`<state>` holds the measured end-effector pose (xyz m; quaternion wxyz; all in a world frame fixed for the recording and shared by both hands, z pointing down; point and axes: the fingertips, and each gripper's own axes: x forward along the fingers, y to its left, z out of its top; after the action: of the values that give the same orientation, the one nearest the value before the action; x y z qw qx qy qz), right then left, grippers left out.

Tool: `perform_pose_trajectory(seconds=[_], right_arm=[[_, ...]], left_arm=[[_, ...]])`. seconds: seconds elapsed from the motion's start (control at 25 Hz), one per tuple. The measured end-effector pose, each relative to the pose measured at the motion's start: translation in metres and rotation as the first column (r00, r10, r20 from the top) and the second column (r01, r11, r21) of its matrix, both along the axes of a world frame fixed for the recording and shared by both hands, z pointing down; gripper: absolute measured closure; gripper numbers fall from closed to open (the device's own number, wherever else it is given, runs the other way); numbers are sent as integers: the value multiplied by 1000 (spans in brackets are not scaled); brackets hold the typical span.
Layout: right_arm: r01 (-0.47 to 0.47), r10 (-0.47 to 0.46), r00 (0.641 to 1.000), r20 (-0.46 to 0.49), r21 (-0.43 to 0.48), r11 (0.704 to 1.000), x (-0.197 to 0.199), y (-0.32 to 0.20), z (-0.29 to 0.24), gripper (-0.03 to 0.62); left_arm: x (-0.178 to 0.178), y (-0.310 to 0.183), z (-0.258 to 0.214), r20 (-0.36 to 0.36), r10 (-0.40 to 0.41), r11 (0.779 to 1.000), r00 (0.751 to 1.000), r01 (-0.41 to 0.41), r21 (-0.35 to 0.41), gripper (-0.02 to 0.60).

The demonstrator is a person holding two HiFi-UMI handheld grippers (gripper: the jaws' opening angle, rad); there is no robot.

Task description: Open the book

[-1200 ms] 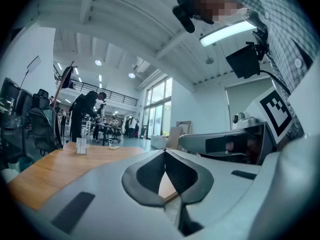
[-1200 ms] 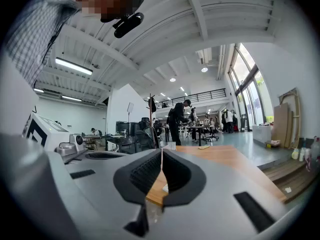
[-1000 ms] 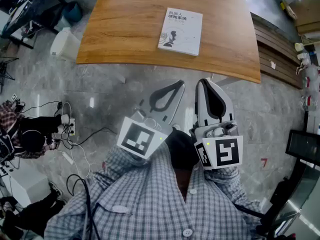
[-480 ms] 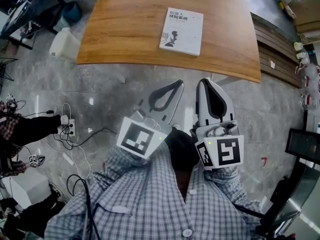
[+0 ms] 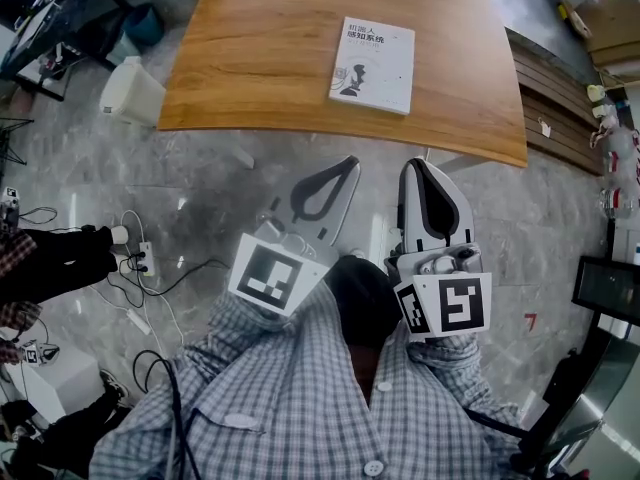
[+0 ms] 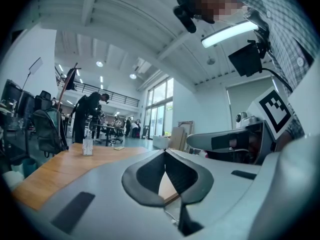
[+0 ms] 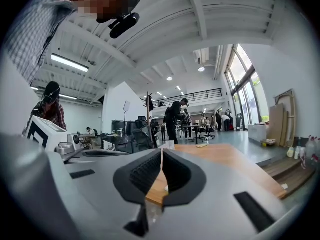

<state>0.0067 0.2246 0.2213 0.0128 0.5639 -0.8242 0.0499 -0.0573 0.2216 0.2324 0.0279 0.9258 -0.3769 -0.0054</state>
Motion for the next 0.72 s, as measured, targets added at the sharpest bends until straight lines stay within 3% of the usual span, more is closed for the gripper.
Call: perform_pose_trajectory(seconds=[0.36, 0.72], right_arm=[[-34, 33, 999, -16, -11, 999, -15, 7, 5, 569], [-4, 3, 1000, -6, -37, 999, -15, -5, 19, 569]], left_arm=[[-22, -1, 4, -14, 7, 1000, 1000, -7, -3, 572], [-24, -8, 15, -4, -19, 1000, 1000, 19, -17, 572]])
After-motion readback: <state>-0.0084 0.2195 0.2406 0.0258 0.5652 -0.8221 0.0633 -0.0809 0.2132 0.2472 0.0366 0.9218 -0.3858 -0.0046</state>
